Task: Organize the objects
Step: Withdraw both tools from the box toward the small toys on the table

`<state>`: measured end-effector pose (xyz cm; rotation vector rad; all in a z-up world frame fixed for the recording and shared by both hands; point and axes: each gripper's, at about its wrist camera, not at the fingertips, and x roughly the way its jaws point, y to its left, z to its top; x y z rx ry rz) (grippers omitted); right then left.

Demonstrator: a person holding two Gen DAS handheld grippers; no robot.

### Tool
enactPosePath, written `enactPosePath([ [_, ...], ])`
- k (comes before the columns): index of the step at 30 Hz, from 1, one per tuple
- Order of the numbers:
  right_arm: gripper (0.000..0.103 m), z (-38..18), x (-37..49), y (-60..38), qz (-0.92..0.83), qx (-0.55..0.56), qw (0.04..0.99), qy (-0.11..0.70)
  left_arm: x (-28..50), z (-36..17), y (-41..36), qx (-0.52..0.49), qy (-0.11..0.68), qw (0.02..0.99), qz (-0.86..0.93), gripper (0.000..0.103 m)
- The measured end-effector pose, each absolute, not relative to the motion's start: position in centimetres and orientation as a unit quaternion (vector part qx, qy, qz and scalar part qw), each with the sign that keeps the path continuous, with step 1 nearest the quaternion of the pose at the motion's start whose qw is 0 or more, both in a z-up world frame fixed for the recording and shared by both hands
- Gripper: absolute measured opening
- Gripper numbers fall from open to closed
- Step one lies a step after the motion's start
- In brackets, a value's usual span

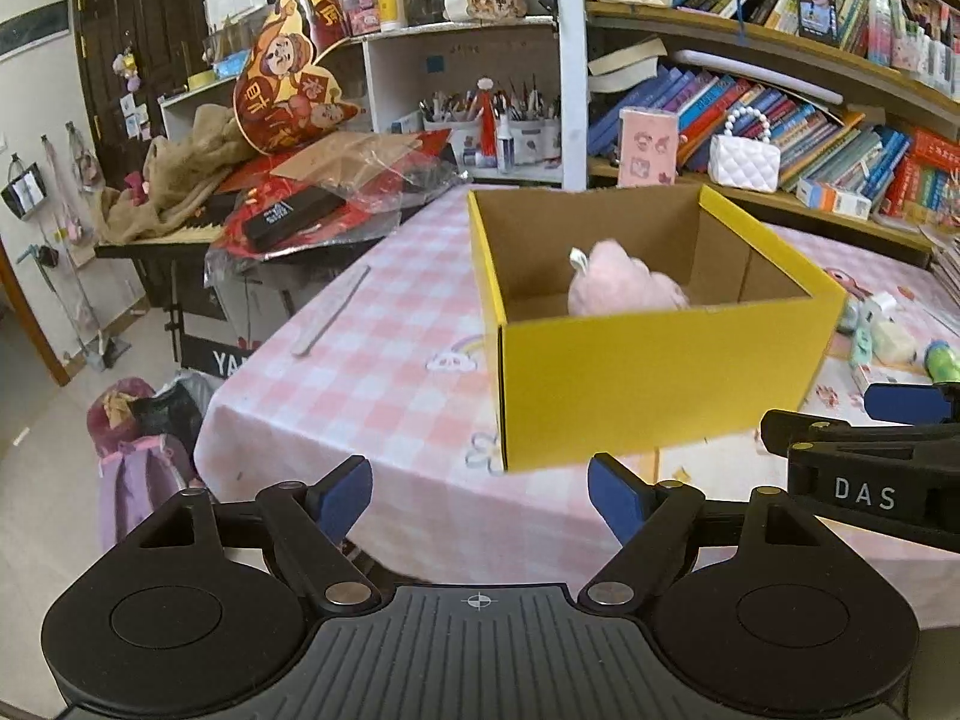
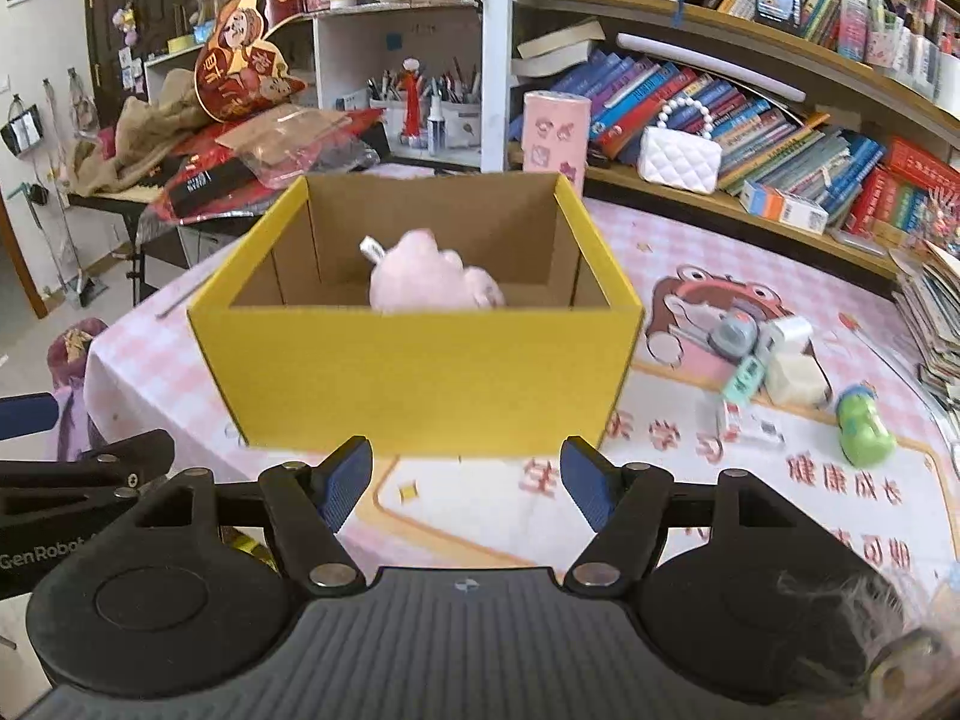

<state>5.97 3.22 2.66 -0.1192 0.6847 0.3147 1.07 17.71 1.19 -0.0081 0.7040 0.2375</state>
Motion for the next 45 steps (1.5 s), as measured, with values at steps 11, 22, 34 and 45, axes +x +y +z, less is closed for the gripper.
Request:
enactPosePath([
  [11,0.07,1.4,2.0,1.2,0.119,-0.052,0.926,0.354,-1.2,0.4,16.0,0.0,0.358,0.93,0.08,0.084],
  [22,0.071,0.8,1.1,-2.9,0.051,-0.039,0.924,0.376,-0.1,-0.3,12.5,0.014,0.372,0.928,0.016,0.085],
  [34,0.074,0.3,1.7,-8.8,-0.018,-0.016,0.919,0.394,2.3,-0.6,6.8,0.041,0.38,0.922,-0.054,0.085],
  [45,0.075,-0.1,4.3,-13.3,-0.037,-0.008,0.913,0.407,5.7,-1.3,2.4,0.049,0.397,0.913,-0.074,0.085],
])
